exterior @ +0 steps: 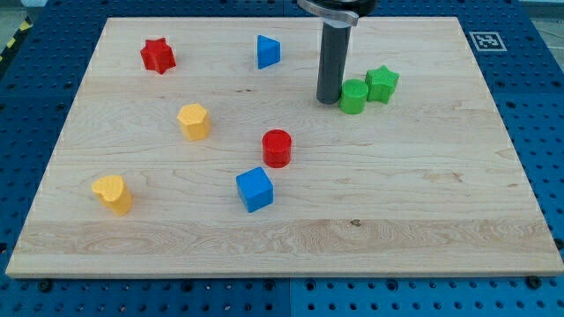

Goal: Place the blue triangle above the red circle

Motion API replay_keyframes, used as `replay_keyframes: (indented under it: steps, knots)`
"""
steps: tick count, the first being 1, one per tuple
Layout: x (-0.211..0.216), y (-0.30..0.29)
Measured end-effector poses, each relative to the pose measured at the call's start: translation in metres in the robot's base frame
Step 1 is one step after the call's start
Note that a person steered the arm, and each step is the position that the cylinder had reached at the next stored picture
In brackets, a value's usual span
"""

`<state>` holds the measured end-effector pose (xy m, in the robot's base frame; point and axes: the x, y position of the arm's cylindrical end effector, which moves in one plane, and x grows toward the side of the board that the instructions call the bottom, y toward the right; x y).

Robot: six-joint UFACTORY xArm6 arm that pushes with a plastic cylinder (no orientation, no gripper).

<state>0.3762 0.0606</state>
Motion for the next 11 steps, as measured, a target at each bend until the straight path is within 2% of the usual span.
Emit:
replay_keyframes:
  steps: [2, 4, 5, 8, 11]
  knots:
    - [-0.073, -0.016]
    - [-0.127, -0.081]
    - [-0.125, -0.094]
    - [-0.038, -0.094]
    - [0.017, -0.094]
